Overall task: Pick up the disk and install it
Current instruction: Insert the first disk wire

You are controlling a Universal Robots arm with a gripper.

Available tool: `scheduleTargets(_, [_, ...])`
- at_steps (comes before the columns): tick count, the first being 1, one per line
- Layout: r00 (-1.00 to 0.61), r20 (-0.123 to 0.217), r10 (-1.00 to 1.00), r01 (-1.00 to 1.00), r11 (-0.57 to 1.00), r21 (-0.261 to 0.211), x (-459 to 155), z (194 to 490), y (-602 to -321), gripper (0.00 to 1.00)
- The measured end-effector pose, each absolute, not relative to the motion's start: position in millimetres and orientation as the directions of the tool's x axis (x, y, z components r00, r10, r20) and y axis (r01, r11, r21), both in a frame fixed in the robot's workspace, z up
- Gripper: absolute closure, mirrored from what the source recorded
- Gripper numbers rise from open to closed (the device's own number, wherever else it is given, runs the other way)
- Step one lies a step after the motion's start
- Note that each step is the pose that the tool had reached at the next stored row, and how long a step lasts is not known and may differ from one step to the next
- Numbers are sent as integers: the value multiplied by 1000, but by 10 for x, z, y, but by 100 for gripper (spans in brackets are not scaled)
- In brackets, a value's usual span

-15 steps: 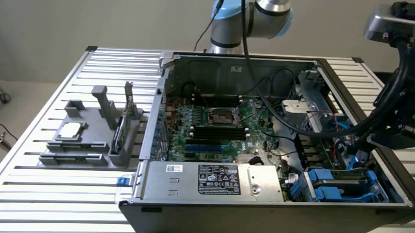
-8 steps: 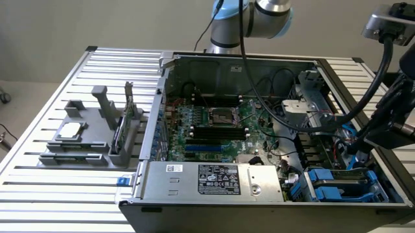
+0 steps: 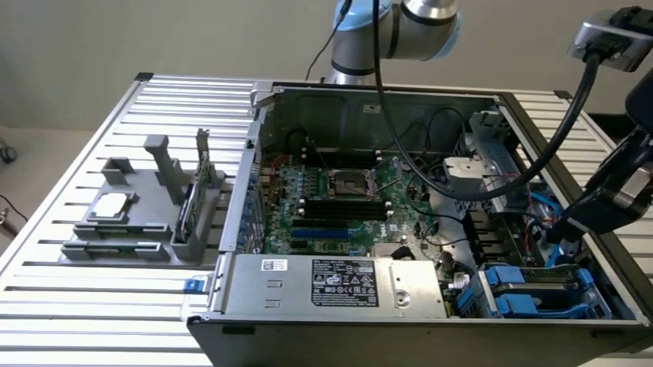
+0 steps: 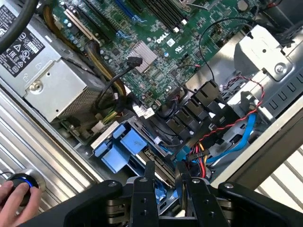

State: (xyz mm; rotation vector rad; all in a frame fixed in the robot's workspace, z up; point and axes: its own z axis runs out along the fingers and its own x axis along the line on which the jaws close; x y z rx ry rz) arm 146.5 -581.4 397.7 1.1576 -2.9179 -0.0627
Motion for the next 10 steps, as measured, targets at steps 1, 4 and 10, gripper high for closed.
scheduleTargets(1, [-740, -13, -673, -673, 739, 38, 1466, 3974, -5814, 69])
scheduleTargets(4, [-773, -13, -634, -634, 773, 38, 1466, 3963, -5814, 69])
scheduleTargets(10, [-836, -13, -549, -549, 835, 38, 1466, 3943, -5814, 69])
